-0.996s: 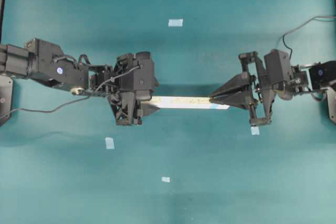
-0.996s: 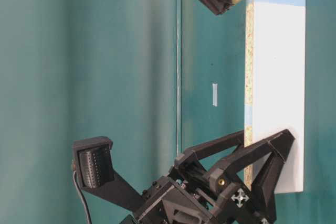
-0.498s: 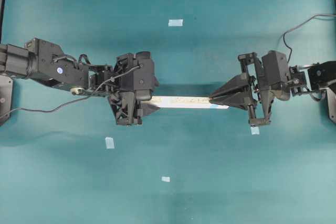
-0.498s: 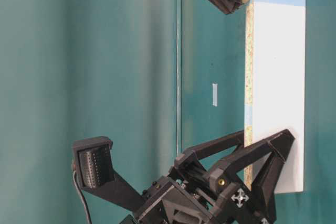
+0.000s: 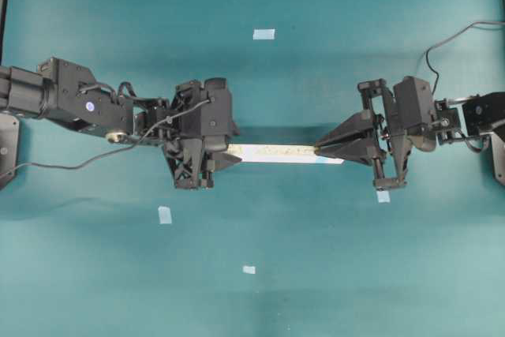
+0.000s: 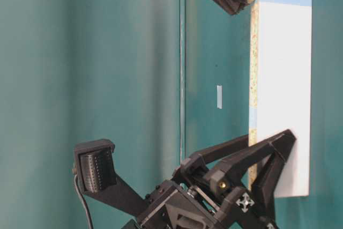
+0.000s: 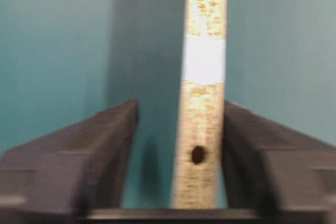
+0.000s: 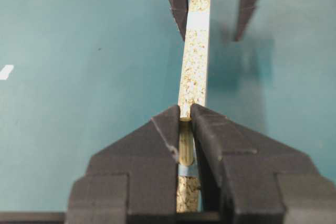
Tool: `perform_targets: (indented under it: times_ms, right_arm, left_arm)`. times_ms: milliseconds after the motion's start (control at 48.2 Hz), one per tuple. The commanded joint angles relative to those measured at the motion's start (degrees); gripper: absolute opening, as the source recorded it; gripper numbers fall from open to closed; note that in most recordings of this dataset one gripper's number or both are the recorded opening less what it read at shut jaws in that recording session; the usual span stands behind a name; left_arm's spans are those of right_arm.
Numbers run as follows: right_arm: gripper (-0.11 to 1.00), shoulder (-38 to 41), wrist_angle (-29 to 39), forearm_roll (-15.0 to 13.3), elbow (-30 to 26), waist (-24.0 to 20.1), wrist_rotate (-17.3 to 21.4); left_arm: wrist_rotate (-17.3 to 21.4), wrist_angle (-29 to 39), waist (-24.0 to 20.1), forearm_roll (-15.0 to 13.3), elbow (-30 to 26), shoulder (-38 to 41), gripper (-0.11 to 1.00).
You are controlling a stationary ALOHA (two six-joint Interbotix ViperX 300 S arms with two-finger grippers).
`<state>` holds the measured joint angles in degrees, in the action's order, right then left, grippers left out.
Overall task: Move the wooden board into place and insert the rod into its hole.
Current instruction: 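Lower the peg into the board hole and press it down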
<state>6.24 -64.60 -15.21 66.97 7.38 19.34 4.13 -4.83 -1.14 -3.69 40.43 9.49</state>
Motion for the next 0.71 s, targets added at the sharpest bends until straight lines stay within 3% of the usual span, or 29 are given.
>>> perform_targets:
  times_ms: [0, 83, 685]
  right_arm:
    - [0.09, -0.53, -0.35, 0.00, 0.18, 0.09, -0.09]
    - [0.09, -0.70, -0.35, 0.00, 0.18, 0.09, -0.09]
    - [0.09, -1.49, -0.35, 0.09, 1.76, 0.09, -0.09]
  left_arm:
    - [0.09, 0.62, -0.26, 0.09, -1.05, -0.79, 0.38]
    - [0.00, 2.20, -0.26, 0.09, -1.14, -0.79, 0.21]
    - [-0.26, 3.96, -0.26, 0.09, -1.93, -0.79, 0.21]
